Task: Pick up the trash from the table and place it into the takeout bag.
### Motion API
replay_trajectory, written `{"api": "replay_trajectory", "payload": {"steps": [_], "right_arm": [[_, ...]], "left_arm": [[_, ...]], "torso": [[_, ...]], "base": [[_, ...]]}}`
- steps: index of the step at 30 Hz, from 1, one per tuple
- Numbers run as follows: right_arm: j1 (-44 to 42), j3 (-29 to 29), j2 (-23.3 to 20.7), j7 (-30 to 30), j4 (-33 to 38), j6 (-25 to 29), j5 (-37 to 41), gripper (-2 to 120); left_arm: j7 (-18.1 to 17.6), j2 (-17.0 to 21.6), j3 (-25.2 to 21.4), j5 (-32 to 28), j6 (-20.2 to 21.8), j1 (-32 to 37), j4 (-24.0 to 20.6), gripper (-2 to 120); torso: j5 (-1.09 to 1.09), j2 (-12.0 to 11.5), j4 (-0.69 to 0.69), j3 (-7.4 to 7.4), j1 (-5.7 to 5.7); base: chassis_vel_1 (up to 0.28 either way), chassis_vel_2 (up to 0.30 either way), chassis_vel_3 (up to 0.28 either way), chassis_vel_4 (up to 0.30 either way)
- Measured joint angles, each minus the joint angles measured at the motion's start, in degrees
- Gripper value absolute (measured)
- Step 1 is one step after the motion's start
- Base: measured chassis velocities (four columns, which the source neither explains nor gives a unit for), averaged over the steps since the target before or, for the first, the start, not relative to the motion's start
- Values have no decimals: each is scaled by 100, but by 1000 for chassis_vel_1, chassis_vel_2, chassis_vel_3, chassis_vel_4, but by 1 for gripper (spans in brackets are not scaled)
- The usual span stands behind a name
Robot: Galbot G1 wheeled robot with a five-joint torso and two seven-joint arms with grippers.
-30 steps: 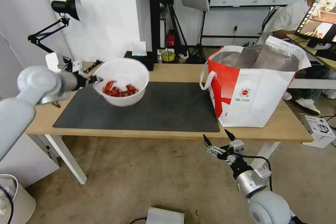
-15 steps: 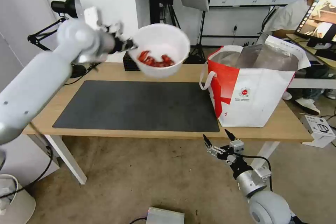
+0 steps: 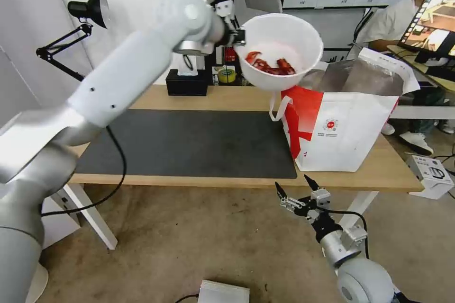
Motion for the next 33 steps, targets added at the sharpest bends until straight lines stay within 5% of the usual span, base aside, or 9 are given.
{"api": "replay_trajectory", "payload": {"steps": [25, 33], "right_arm": [[0, 0, 0, 0, 0, 0, 0, 100], [0, 0, 0, 0, 0, 0, 0, 100]], "left_arm": [[181, -1871, -101, 954, -85, -235, 1391, 0], [382, -2048, 95, 1632, -275, -205, 1624, 0]], "torso": [[1, 0, -2, 0, -1], [0, 0, -1, 0, -1]], "base": [[0, 0, 0, 0], [0, 0, 0, 0]]}}
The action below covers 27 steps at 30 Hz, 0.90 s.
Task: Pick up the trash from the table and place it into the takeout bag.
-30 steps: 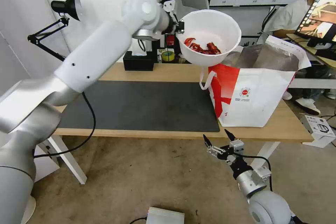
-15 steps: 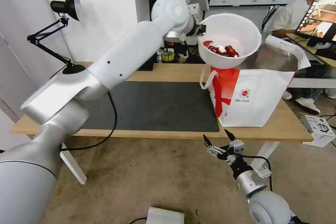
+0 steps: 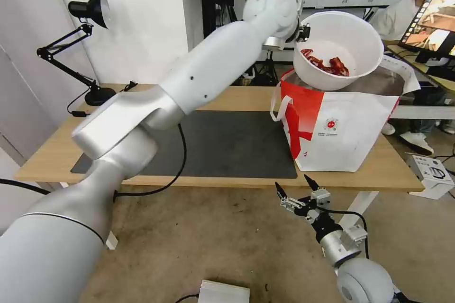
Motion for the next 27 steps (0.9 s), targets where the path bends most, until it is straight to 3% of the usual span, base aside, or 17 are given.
{"api": "replay_trajectory", "payload": {"steps": [5, 9, 16, 19, 25, 27], "right_arm": [[0, 0, 0, 0, 0, 0, 0, 100], [0, 0, 0, 0, 0, 0, 0, 100], [0, 0, 0, 0, 0, 0, 0, 100], [0, 0, 0, 0, 0, 0, 0, 100], [0, 0, 0, 0, 0, 0, 0, 100], [0, 0, 0, 0, 0, 0, 0, 100]], "left_arm": [[240, 56, 385, 741, -219, 154, -28, 0], [379, 122, 618, 950, -287, 264, -192, 0], [675, 252, 839, 968, -224, 346, -495, 0], [867, 298, 871, 771, 2, 305, -556, 0], [918, 298, 882, 712, 358, 266, -570, 1], [862, 298, 891, 698, 395, 266, -576, 11]], "torso": [[0, 0, 0, 0, 0], [-1, 0, 0, 0, 0], [0, 0, -1, 0, 0], [-1, 0, 1, 0, 0], [-1, 0, 0, 0, 0], [-1, 0, 0, 0, 0]], "base": [[0, 0, 0, 0], [0, 0, 0, 0], [0, 0, 0, 0], [0, 0, 0, 0], [0, 0, 0, 0], [0, 0, 0, 0]]}}
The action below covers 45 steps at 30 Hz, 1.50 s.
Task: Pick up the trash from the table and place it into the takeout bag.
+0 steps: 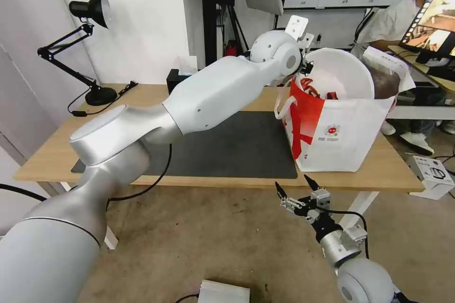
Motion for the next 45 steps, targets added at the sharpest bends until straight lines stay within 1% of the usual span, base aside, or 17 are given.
{"api": "replay_trajectory", "payload": {"steps": [1, 4, 5, 9, 10, 12, 14, 16, 17, 20, 21, 23, 24, 25, 28, 32, 45], "right_arm": [[0, 0, 0, 0, 0, 0, 0, 100], [0, 0, 0, 0, 0, 0, 0, 100], [0, 0, 0, 0, 0, 0, 0, 100], [0, 0, 0, 0, 0, 0, 0, 100], [0, 0, 0, 0, 0, 0, 0, 100], [0, 0, 0, 0, 0, 0, 0, 100], [0, 0, 0, 0, 0, 0, 0, 100], [0, 0, 0, 1, 0, 0, 0, 100], [0, 0, 0, 1, 0, 0, 0, 100], [0, 0, 0, 0, 0, 0, 0, 100], [0, 0, 0, 0, 0, 0, 0, 100], [0, 0, 0, 0, 0, 0, 0, 100], [0, 0, 0, 0, 0, 0, 0, 100], [0, 0, 0, 1, 0, 0, 0, 100], [0, 0, 0, 0, 0, 0, 0, 100], [0, 0, 0, 0, 0, 0, 0, 100], [0, 1, 0, 2, 0, 0, 0, 100]], "left_arm": [[0, 0, 0, 0, 0, 0, 0, 11], [-14, 1, -5, -90, 1, 18, -4, 24], [-14, 1, -5, -90, 1, 18, -4, 24], [-53, 30, -67, -189, 4, 72, -67, 44], [-53, 30, -67, -189, 4, 72, -67, 44], [-72, 142, -145, -202, 8, 124, -228, 54], [-90, 223, -167, -202, 4, 139, -308, 57], [-255, 608, -226, -170, -76, 192, -610, 67], [-255, 608, -226, -170, -76, 192, -610, 67], [-454, 1262, -445, -151, -161, 342, -1132, 82], [-454, 1262, -445, -151, -161, 342, -1132, 82], [-495, 1778, -591, -140, -275, 490, -1576, 92], [-495, 1778, -591, -140, -275, 490, -1576, 92], [-492, 2098, -657, -148, -320, 591, -1896, 97], [-481, 2565, -770, -244, -344, 768, -2354, 99], [-472, 2961, -931, -321, -346, 999, -2723, 100], [-475, 3943, -1620, -346, -435, 1961, -3538, 100]], "torso": [[0, 0, 0, 0, 0], [0, 0, 0, 0, 0], [0, 0, 0, 0, 0], [0, 0, 0, 0, 0], [0, 0, 0, 0, 0], [0, 0, -2, 0, 0], [0, 0, -3, 0, 0], [0, 0, -1, 0, 0], [0, 0, -1, 0, 0], [-2, 0, 3, 0, 0], [-2, 0, 3, 0, 0], [-2, 0, 2, 0, 0], [-2, 0, 2, 0, 0], [-3, 0, 2, 0, 0], [-3, 0, 1, -1, 0], [-2, 0, 0, 0, 0], [-1, 0, 1, 0, 0]], "base": [[0, 0, 0, 0], [0, 0, 0, 0], [0, 0, 0, 0], [0, 0, 0, 0], [0, 0, 0, 0], [0, 0, 0, 0], [0, 0, 0, 0], [0, 0, 0, 0], [0, 0, 0, 0], [0, 0, 0, 0], [0, 0, 0, 0], [0, 0, 0, 0], [0, 0, 0, 0], [0, 0, 0, 0], [0, 0, 0, 0], [0, 0, 0, 0], [0, 0, 0, 0]]}}
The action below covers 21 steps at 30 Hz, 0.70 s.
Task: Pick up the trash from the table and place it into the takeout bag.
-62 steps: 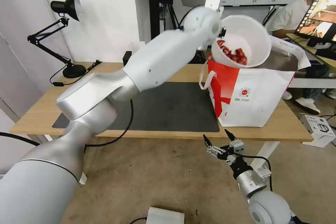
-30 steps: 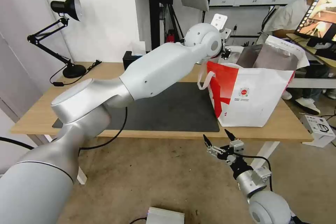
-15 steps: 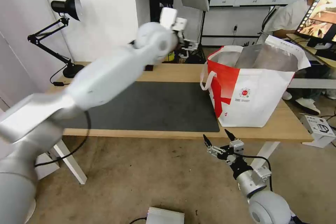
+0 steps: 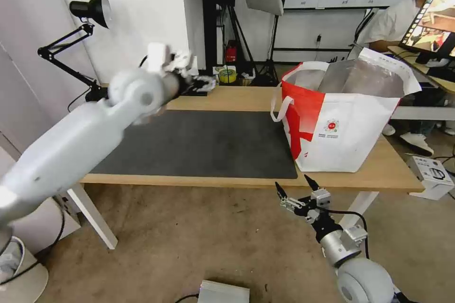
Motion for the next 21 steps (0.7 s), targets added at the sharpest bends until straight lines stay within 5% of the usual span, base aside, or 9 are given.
{"api": "replay_trajectory", "payload": {"steps": [6, 10, 15, 18, 19, 21], "right_arm": [[0, -1, 0, -2, 0, 0, 0, 100], [0, 0, 0, -1, 0, 0, 0, 100], [0, 0, 0, 0, 0, 0, 0, 100], [0, 0, 0, -1, 0, 0, 0, 100], [0, 0, 0, -1, 0, 0, 0, 100], [0, 0, 0, -1, 0, 0, 0, 100]], "left_arm": [[23, 224, -248, 6, -28, 347, -206, 100], [117, 592, -891, 20, -30, 1174, -633, 100], [230, 871, -1993, 208, -34, 2366, -1111, 100], [428, 1173, -3132, 490, -162, 3894, -1532, 100], [428, 1173, -3132, 490, -162, 3894, -1532, 100], [651, 1107, -4056, 912, -299, 5077, -1787, 100]], "torso": [[-2, 0, 0, 0, 0], [-2, 0, 0, 0, 0], [0, 0, -3, 0, 1], [0, 0, 0, -1, 0], [0, 0, 0, -1, 0], [2, 0, -1, 0, 0]], "base": [[0, 0, 0, 0], [0, 0, 0, 0], [0, 0, 0, 0], [0, 0, 0, 0], [0, 0, 0, 0], [0, 0, 0, 0]]}}
